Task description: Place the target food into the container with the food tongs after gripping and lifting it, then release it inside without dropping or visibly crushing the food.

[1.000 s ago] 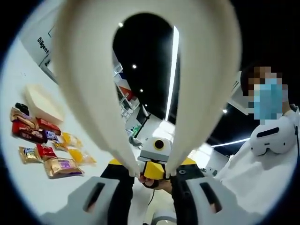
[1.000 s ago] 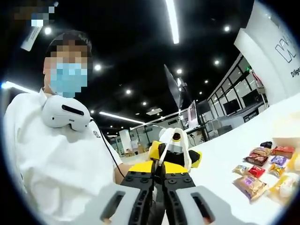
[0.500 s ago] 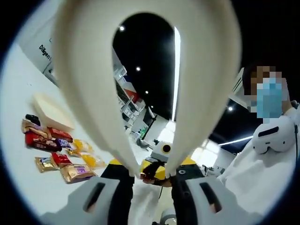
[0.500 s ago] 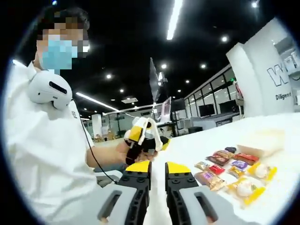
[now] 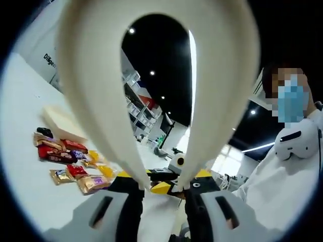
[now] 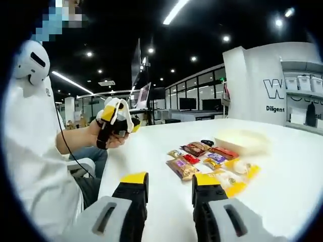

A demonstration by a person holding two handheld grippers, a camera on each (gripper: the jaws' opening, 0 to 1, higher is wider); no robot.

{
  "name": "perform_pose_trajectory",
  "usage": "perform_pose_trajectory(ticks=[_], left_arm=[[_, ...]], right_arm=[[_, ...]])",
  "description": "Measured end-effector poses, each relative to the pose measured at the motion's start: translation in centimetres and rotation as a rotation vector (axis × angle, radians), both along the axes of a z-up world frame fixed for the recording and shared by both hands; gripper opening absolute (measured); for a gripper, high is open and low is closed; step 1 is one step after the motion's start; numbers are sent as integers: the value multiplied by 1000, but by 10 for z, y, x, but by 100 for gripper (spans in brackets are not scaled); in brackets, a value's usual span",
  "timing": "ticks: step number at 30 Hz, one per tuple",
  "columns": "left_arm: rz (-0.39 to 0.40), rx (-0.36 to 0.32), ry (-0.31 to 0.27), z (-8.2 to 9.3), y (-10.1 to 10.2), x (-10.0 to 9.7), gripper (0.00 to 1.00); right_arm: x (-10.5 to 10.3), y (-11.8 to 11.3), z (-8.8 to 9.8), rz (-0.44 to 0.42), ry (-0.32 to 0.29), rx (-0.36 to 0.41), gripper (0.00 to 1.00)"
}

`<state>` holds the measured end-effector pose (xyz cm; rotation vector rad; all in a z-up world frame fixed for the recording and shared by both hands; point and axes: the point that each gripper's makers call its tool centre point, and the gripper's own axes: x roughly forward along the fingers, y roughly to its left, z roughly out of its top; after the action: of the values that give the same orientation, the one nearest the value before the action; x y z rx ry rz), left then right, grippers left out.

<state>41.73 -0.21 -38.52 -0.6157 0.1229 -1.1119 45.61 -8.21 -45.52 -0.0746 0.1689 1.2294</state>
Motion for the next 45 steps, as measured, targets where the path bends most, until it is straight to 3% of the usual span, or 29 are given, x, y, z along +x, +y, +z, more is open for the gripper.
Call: perform_pose_trajectory(ticks=[4, 6, 9, 17, 22, 25, 27, 28, 30, 33, 37, 39, 41, 45], left_arm=[[7, 9, 2, -2, 2, 0, 29], [12, 12, 2, -3, 4, 0, 29], [16, 13, 4, -4, 6, -1, 29], [25, 14, 10, -6, 8, -2, 30], [35, 20, 9, -6, 11, -2, 30], [43, 28, 5, -5, 13, -2, 30], [50, 35, 2, -5, 14, -1, 30], [51, 36, 0, -5, 15, -1, 30], [54, 38, -3, -4, 16, 0, 30], [58, 44, -9, -3, 17, 0, 30], [62, 50, -15, -1, 18, 1, 30], [64, 51, -17, -1, 19, 2, 30], [65, 55, -19, 0, 20, 4, 30], [72, 64, -21, 1, 24, 11, 30]], right_arm=[[5, -4, 1, -41, -31, -1, 37], [9, -4, 17, -71, -149, 65, 41], [12, -7, 18, -99, -105, 83, 47], [21, -12, 20, -155, -124, 86, 57], [24, -14, 13, -181, -100, 44, 66], [24, -17, 0, -204, -13, -21, 68], [28, -19, -2, -229, 21, -44, 73], [28, -17, 2, -222, 4, -33, 74], [29, -18, 13, -226, -10, 1, 71], [40, -23, 23, -283, -42, 3, 76], [43, -18, 36, -240, -32, 47, 67], [46, -16, 38, -236, -82, 24, 58], [47, -14, 40, -232, -84, 40, 50], [55, -10, 38, -223, -103, 30, 52]])
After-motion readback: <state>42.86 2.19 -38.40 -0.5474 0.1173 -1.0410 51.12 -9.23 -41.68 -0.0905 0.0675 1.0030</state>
